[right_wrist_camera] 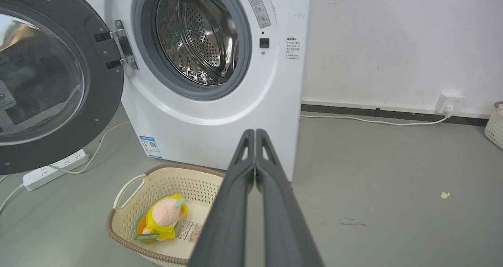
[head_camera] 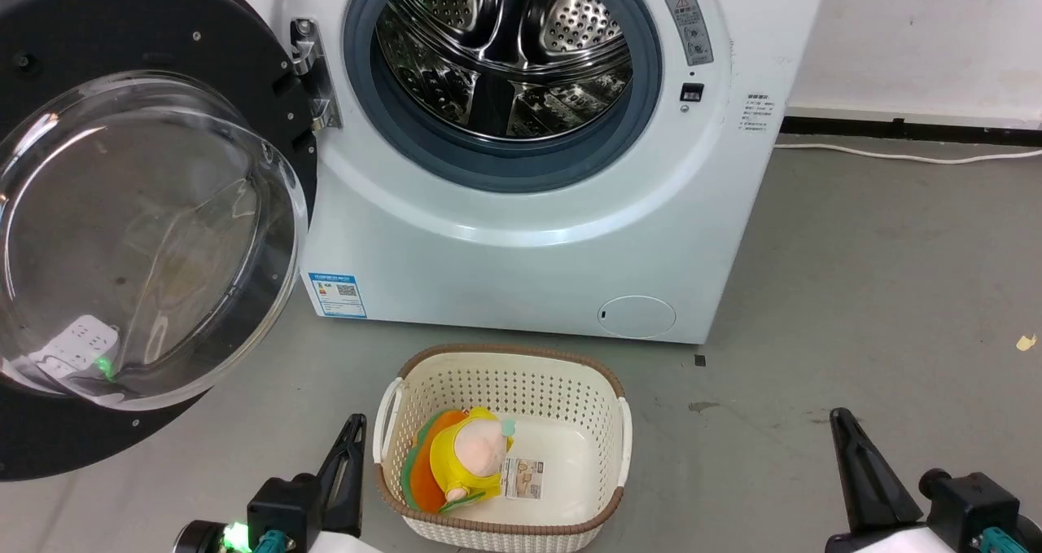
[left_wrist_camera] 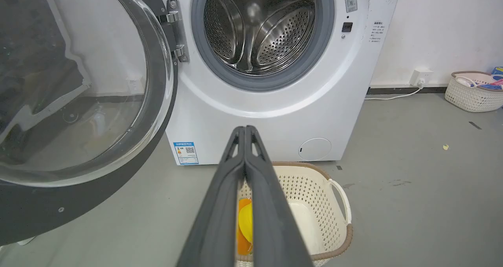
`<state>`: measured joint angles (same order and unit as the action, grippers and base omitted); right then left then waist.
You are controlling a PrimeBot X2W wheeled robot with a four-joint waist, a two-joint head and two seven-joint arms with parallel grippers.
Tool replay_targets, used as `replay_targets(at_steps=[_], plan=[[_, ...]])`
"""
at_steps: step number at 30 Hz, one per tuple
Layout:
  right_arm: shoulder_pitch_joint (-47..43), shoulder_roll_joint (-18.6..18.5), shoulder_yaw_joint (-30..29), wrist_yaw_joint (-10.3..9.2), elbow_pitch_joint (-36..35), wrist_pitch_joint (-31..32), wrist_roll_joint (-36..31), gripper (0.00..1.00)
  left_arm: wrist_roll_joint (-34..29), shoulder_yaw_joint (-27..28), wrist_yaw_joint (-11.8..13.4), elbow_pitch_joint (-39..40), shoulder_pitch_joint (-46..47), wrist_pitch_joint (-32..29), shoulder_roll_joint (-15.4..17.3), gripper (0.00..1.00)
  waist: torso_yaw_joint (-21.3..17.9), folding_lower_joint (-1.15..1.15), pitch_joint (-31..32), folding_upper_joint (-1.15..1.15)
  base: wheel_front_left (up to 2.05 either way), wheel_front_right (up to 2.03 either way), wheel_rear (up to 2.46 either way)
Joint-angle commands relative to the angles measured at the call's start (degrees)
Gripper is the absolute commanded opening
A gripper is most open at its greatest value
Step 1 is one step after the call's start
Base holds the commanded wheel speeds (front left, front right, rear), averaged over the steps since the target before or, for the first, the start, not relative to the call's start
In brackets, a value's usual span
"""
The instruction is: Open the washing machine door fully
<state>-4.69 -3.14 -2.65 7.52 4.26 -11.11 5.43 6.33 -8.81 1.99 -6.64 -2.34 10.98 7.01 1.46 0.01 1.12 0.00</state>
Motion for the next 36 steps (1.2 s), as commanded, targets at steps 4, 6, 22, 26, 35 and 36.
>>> replay_targets(at_steps=[4, 6, 22, 26, 35, 36], plan=[[0.91, 0.08, 0.26, -0.01, -0.53, 0.76, -0.47, 0.0, -0.63, 0.55, -0.17, 0.65, 0.65, -0.68, -0.35, 0.0, -0.07, 0.0, -0.05, 0.0, 0.0, 0.0, 0.0], [1.0, 0.08, 0.31, -0.01, -0.61, 1.0, -0.58, 0.0, -0.76, 0.74, -0.21, 0.78, 0.69, -0.91, -0.44, 0.0, -0.1, 0.0, -0.08, 0.0, 0.0, 0.0, 0.0], [1.77, 0.12, 0.8, -0.01, -1.37, 3.11, -1.59, 0.0, -1.93, 2.43, -0.59, 2.01, 1.04, -3.02, -1.21, 0.0, -0.38, 0.0, -0.29, 0.0, 0.0, 0.0, 0.0], [1.94, 0.13, 0.91, -0.02, -1.54, 3.58, -1.82, 0.0, -2.19, 2.8, -0.67, 2.28, 1.11, -3.49, -1.38, 0.0, -0.45, 0.0, -0.34, 0.0, 0.0, 0.0, 0.0], [2.33, 0.14, 1.16, -0.02, -1.92, 4.64, -2.33, 0.0, -2.77, 3.65, -0.86, 2.89, 1.28, -4.54, -1.77, 0.0, -0.59, 0.0, -0.45, 0.0, 0.0, 0.0, 0.0], [2.37, 0.15, 1.18, -0.02, -1.97, 4.76, -2.38, 0.0, -2.83, 3.74, -0.88, 2.96, 1.3, -4.66, -1.81, 0.0, -0.6, 0.0, -0.46, 0.0, 0.0, 0.0, 0.0]])
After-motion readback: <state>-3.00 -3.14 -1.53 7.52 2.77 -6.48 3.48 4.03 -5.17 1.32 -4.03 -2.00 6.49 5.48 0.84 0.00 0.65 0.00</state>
